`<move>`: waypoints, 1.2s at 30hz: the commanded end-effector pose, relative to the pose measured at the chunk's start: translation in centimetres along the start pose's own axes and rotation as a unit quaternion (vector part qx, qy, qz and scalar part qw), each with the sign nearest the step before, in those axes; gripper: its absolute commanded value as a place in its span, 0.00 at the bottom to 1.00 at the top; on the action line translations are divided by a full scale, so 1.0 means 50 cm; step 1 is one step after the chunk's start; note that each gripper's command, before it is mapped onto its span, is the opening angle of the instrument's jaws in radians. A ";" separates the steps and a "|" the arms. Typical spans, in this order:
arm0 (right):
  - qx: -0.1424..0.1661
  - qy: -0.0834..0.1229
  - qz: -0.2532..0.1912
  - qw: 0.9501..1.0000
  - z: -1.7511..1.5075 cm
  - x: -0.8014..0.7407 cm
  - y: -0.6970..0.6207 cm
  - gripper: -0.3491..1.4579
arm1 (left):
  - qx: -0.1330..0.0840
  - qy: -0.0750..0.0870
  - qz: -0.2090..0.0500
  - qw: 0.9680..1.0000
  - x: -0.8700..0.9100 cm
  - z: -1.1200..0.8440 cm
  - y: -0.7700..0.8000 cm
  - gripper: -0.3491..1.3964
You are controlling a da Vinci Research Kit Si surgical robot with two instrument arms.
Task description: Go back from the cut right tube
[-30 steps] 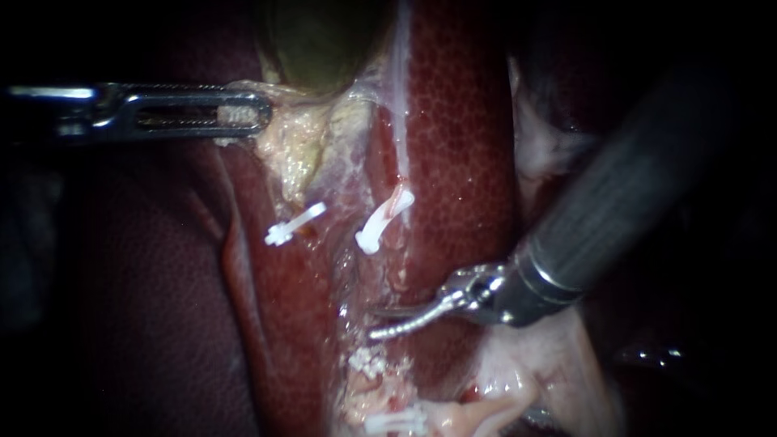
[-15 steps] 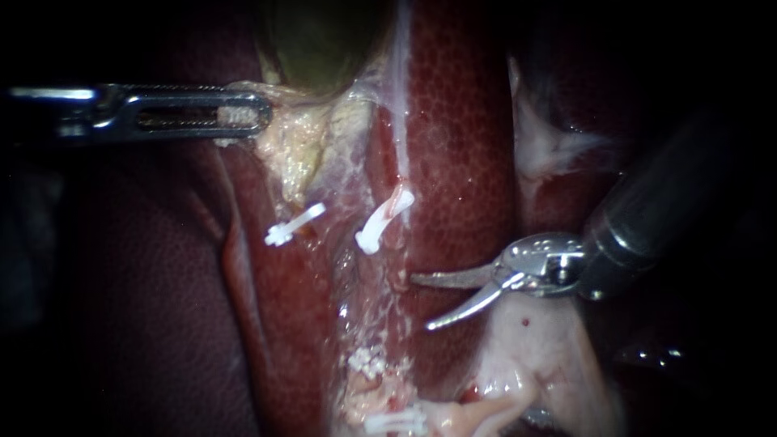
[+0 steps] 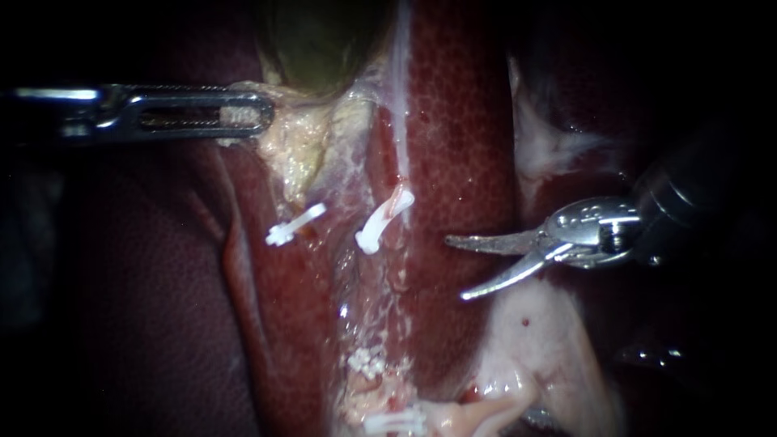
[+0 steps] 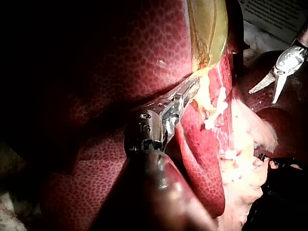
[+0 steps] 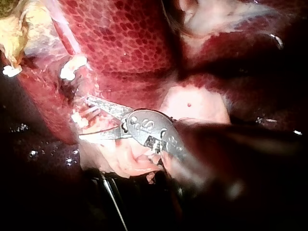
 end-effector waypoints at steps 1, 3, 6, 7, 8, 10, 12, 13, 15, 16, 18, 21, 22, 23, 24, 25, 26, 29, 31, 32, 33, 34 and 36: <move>0.000 0.000 -0.003 1.000 -0.0002 0.0000 0.0002 0.98 | 0.000 0.000 0.000 1.000 0.0001 0.0001 0.0000 0.00; 0.000 0.000 -0.003 1.000 -0.0002 0.0000 0.0002 0.98 | -0.001 0.002 0.001 1.000 0.0005 0.0004 0.0001 0.00; 0.000 0.000 -0.003 1.000 -0.0002 0.0000 0.0003 0.98 | -0.004 0.007 0.004 1.000 0.0020 0.0015 0.0004 0.00; 0.000 0.000 -0.003 1.000 -0.0002 0.0000 0.0003 0.98 | -0.004 0.010 0.008 1.000 0.0027 0.0019 0.0005 0.00; 0.000 0.000 -0.003 1.000 -0.0002 0.0000 0.0003 0.98 | -0.004 0.013 0.006 1.000 0.0037 0.0027 0.0006 0.00; 0.000 0.000 -0.003 1.000 -0.0002 0.0000 0.0003 0.98 | -0.004 0.020 0.003 1.000 0.0053 0.0039 0.0006 0.00; 0.000 0.000 -0.003 1.000 -0.0003 -0.0001 0.0004 0.98 | -0.001 0.027 0.003 1.000 0.0070 0.0054 0.0006 0.00; 0.000 0.000 -0.003 1.000 -0.0003 -0.0001 0.0004 0.98 | -0.002 0.030 0.002 1.000 0.0078 0.0061 0.0006 0.00; 0.000 0.000 -0.002 1.000 -0.0003 -0.0002 0.0005 0.98 | 0.000 0.036 -0.002 0.999 0.0095 0.0077 0.0004 0.00; 0.000 0.000 -0.002 1.000 -0.0003 -0.0002 0.0006 0.98 | 0.002 0.038 -0.004 0.999 0.0102 0.0083 0.0003 0.00; 0.000 0.000 -0.002 1.000 -0.0003 -0.0002 0.0006 0.98 | 0.004 0.043 -0.004 0.999 0.0117 0.0096 -0.0001 0.00; 0.000 0.000 -0.002 1.000 -0.0003 -0.0002 0.0006 0.98 | 0.006 0.048 -0.007 0.999 0.0135 0.0112 -0.0006 0.00; 0.000 0.000 -0.002 1.000 -0.0002 -0.0002 0.0006 0.98 | 0.007 0.049 -0.007 0.999 0.0139 0.0116 -0.0007 0.00; -0.001 0.000 -0.002 1.000 -0.0002 -0.0002 0.0006 0.98 | 0.008 0.050 -0.009 0.999 0.0143 0.0120 -0.0008 0.00; -0.001 0.000 -0.002 1.000 -0.0002 -0.0002 0.0006 0.98 | 0.008 0.051 -0.009 0.999 0.0146 0.0123 -0.0009 0.00; -0.001 0.000 -0.002 1.000 -0.0002 -0.0002 0.0006 0.98 | 0.009 0.052 -0.011 0.999 0.0149 0.0126 -0.0010 0.00; -0.001 0.000 -0.002 1.000 -0.0001 -0.0002 0.0007 0.98 | 0.009 0.051 -0.011 0.999 0.0152 0.0128 -0.0011 0.00; -0.001 0.000 -0.002 1.000 0.0000 -0.0001 0.0007 0.98 | 0.010 0.053 -0.010 0.998 0.0157 0.0134 -0.0013 0.00; -0.001 0.000 -0.002 1.000 0.0000 -0.0001 0.0007 0.98 | 0.011 0.053 -0.013 0.998 0.0159 0.0136 -0.0014 0.00; -0.001 0.000 -0.002 1.000 0.0000 -0.0001 0.0007 0.98 | 0.011 0.053 -0.012 0.998 0.0159 0.0137 -0.0014 0.00; -0.002 0.000 -0.002 1.000 0.0000 -0.0001 0.0007 0.98 | 0.011 0.053 -0.012 0.998 0.0160 0.0138 -0.0015 0.00; -0.002 0.000 -0.002 1.000 0.0000 -0.0001 0.0007 0.98 | 0.012 0.054 -0.012 0.998 0.0161 0.0139 -0.0015 0.00; -0.002 0.000 -0.002 1.000 0.0000 -0.0001 0.0008 0.98 | 0.012 0.055 -0.012 0.998 0.0162 0.0140 -0.0015 0.00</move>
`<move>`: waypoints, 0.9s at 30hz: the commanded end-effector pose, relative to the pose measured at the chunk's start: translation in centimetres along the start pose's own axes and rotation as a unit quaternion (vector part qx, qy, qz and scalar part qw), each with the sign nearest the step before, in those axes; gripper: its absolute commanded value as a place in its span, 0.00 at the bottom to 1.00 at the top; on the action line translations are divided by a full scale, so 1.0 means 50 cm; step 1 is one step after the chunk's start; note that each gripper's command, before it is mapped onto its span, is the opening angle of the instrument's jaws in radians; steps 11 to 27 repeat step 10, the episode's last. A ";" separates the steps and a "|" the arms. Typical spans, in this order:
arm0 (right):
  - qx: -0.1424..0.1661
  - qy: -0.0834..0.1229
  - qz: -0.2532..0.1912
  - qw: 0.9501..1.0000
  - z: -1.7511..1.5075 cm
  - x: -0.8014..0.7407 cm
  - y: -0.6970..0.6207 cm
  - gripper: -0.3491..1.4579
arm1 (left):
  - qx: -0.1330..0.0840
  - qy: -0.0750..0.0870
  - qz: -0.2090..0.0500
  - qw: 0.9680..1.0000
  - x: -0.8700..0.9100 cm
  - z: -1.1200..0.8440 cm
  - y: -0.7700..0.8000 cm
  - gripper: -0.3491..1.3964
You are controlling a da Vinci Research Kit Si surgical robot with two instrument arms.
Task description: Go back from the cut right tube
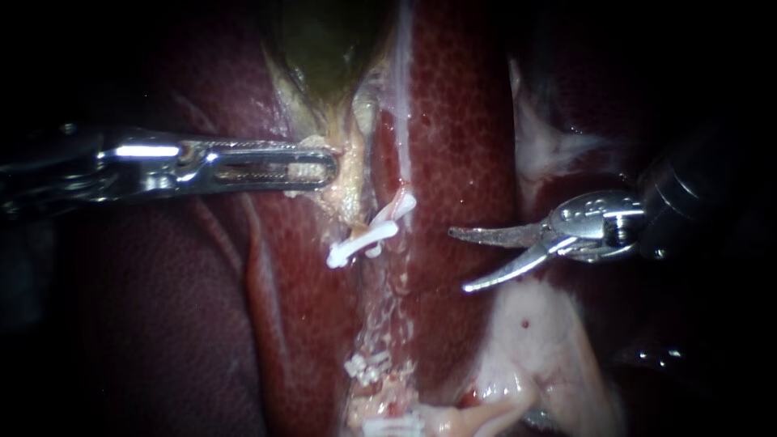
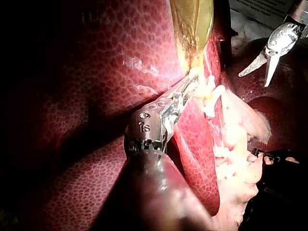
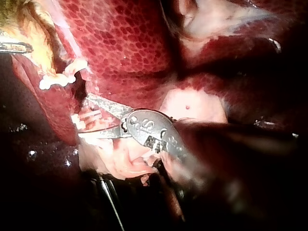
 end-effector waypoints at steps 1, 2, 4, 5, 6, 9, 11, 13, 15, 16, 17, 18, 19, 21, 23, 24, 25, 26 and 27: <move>0.000 0.000 0.000 1.000 0.0000 0.0000 0.0001 0.98 | 0.000 0.001 0.000 1.000 0.0000 0.0000 0.0000 0.00; 0.000 0.000 0.000 1.000 0.0000 0.0000 0.0001 0.98 | 0.000 0.001 0.000 1.000 0.0000 0.0000 0.0000 0.00; -0.001 0.000 0.000 1.000 0.0000 -0.0001 0.0002 0.98 | 0.000 0.001 0.000 1.000 0.0000 0.0000 0.0000 0.00; -0.001 0.000 0.000 1.000 0.0000 -0.0001 0.0002 0.98 | 0.000 0.001 0.000 1.000 0.0000 0.0000 0.0000 0.00; -0.001 0.000 0.000 1.000 0.0000 -0.0001 0.0002 0.98 | 0.000 0.001 0.000 1.000 0.0000 0.0000 0.0000 0.00; -0.001 0.000 0.000 1.000 0.0000 0.0000 0.0002 0.98 | 0.001 0.001 0.000 1.000 0.0000 0.0000 0.0000 0.00; -0.001 0.000 0.000 1.000 0.0000 -0.0001 0.0002 0.98 | 0.001 0.001 0.000 1.000 0.0000 -0.0002 0.0000 0.00; -0.001 0.000 0.000 1.000 0.0000 -0.0001 0.0002 0.98 | 0.001 0.001 0.000 1.000 0.0000 -0.0002 0.0000 0.00; -0.001 0.000 0.000 1.000 0.0000 -0.0001 0.0002 0.98 | 0.001 0.001 0.000 1.000 0.0000 -0.0002 0.0000 0.00; -0.001 0.000 0.000 1.000 0.0000 -0.0001 0.0002 0.98 | 0.001 0.001 0.000 1.000 0.0000 -0.0002 0.0000 0.00; -0.001 0.000 0.000 1.000 0.0000 -0.0001 0.0002 0.98 | 0.001 0.001 0.000 1.000 0.0000 -0.0002 0.0000 0.00; -0.001 0.000 0.000 1.000 0.0000 -0.0001 0.0002 0.98 | 0.001 0.001 0.000 1.000 0.0000 -0.0002 0.0000 0.00; -0.001 0.000 0.000 1.000 0.0000 -0.0001 0.0002 0.98 | 0.001 0.001 0.000 1.000 0.0000 -0.0002 0.0000 0.00; -0.001 0.000 0.000 1.000 0.0000 -0.0001 0.0002 0.98 | 0.001 0.001 0.000 1.000 0.0000 -0.0002 0.0000 0.00; -0.001 0.000 0.000 1.000 0.0000 -0.0001 0.0002 0.98 | 0.001 0.001 0.000 1.000 0.0000 -0.0002 0.0000 0.00; -0.001 0.000 0.000 1.000 0.0000 -0.0001 0.0002 0.98 | 0.001 0.001 0.000 1.000 0.0000 -0.0002 0.0000 0.00; -0.001 0.000 0.000 1.000 0.0000 -0.0001 0.0002 0.98 | 0.001 0.001 0.000 1.000 0.0000 -0.0002 0.0000 0.00; -0.001 0.000 0.000 1.000 0.0000 -0.0001 0.0002 0.98 | 0.001 0.001 0.000 1.000 0.0000 -0.0002 0.0000 0.00; -0.001 0.000 0.000 1.000 0.0000 -0.0001 0.0002 0.98 | 0.001 0.001 0.000 1.000 0.0000 -0.0002 0.0000 0.00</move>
